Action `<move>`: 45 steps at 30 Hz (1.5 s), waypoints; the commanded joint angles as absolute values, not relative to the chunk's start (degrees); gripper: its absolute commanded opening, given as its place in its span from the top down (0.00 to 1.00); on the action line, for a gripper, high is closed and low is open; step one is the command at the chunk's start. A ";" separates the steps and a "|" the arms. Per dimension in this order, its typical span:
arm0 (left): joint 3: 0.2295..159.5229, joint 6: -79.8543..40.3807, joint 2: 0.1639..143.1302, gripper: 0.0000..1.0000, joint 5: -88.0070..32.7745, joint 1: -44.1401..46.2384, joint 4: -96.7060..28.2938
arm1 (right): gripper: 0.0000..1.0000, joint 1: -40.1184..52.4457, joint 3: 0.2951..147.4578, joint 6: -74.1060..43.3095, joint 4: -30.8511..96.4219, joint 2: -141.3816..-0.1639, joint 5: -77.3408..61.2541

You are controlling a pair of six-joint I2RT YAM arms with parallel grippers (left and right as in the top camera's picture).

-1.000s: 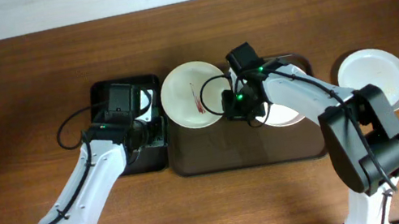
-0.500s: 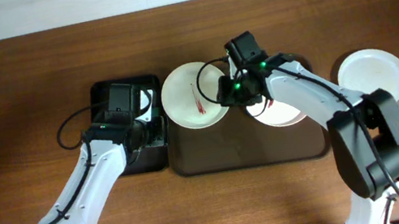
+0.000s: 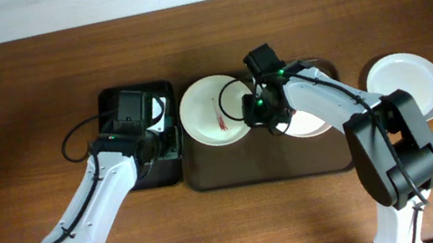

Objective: Clean dirty plates on tray and stack at the side
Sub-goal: 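Grasp the left white plate rim with the right gripper and tilt it, then grasp the green-orange sponge with the left gripper and lift it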

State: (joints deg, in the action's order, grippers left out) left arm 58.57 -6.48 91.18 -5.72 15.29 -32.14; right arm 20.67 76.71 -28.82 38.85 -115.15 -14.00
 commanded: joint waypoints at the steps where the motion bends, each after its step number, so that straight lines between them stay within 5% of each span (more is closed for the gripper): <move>1: 58.22 -6.37 90.26 0.34 -5.52 15.22 -32.34 | 0.90 20.51 76.79 -28.99 42.04 -115.79 -13.21; 16: 58.15 -6.37 93.93 0.31 -1.48 15.22 -29.52 | 0.96 20.51 76.82 -25.74 49.10 -115.77 -13.21; 23: 58.15 -6.48 99.57 0.44 1.30 15.22 -25.34 | 0.96 20.56 76.82 -24.21 48.86 -115.77 -13.19; 45: 58.85 -7.88 97.73 0.42 4.56 13.54 -21.10 | 0.95 20.56 76.82 -24.23 48.66 -115.77 -12.60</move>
